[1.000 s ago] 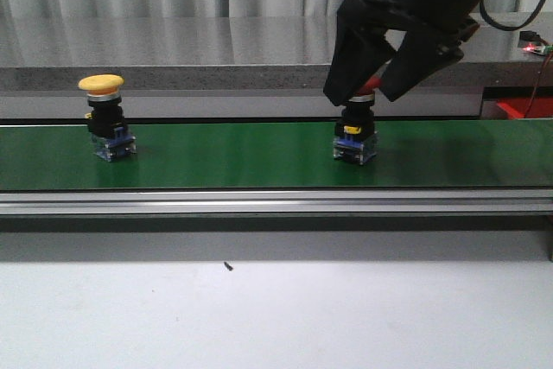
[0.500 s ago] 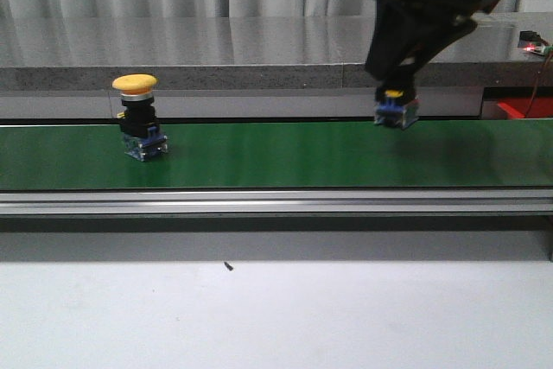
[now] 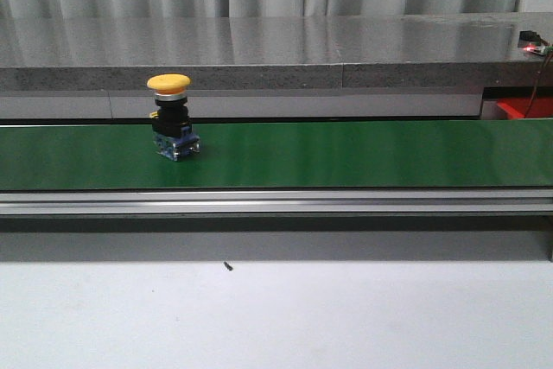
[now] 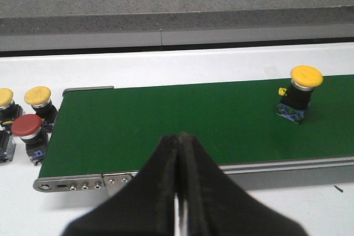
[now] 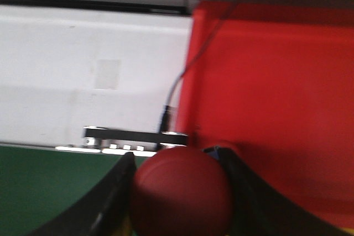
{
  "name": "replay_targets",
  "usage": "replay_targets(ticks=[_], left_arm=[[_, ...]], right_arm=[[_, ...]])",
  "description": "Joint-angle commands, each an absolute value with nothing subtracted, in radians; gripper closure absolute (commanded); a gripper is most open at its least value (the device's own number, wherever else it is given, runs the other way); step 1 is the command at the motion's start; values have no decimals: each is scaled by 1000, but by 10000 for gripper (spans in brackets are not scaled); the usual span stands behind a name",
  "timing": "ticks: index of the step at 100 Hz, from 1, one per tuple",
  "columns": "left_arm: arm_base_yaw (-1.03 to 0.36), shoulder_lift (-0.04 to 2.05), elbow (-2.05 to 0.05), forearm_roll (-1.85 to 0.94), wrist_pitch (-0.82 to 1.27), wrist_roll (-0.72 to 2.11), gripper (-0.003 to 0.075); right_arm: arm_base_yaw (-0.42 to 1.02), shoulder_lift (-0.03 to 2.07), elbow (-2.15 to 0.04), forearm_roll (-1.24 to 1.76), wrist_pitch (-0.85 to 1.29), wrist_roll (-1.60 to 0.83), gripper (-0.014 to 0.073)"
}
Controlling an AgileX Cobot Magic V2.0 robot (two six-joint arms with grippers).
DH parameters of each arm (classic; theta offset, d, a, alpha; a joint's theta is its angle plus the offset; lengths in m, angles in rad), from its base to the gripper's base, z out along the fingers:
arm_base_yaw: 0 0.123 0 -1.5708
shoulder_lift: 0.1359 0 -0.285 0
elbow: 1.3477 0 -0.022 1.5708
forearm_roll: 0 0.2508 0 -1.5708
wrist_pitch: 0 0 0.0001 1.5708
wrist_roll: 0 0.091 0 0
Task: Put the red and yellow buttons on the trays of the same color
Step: 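Lift the red button and drop it into the red tray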
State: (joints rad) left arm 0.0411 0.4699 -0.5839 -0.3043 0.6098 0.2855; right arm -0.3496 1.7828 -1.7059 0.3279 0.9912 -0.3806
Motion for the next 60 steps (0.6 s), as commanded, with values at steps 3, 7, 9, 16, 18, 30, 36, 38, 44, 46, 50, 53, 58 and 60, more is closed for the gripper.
replay_targets(ticks=[3,7,9,16,18,30,36,38,44,46,50,53,58,60], left_arm=[[33,472,-608,-325,533,284,740],[33,472,-608,-325,533,284,740],[33,472,-608,-325,533,284,740],[33,472,-608,-325,533,284,740],[33,472,-608,-325,533,284,740],[33,472,-608,-325,533,284,740],[33,472,-608,-325,533,284,740],[33,472,-608,-325,533,284,740],[33,472,-608,-325,533,284,740],[33,472,-608,-325,533,284,740],[33,472,-608,-325,533,284,740],[33,472,-608,-325,533,284,740],[33,472,-608,-325,533,284,740],[33,472,-608,-325,533,284,740]], right_arm=[[-433,1784,-1738,365,955,-382,372],[-459,1802,-1739,365,951,-384,372],[-470,1814,-1740,365,949,-384,372],[-496,1851,-1740,374,928,-384,372],[-500,1862,-1740,379,923,-384,372],[-504,1920,-1740,385,866,-384,372],[-504,1947,-1740,385,845,-384,372],[-503,1955,-1740,388,838,-384,372],[-498,1975,-1743,395,821,-384,372],[-497,1983,-1743,400,818,-384,372],[-495,1995,-1743,407,811,-391,372],[-493,2003,-1743,407,806,-392,372],[-493,2013,-1743,407,795,-392,372],[-493,2014,-1743,407,792,-392,372]])
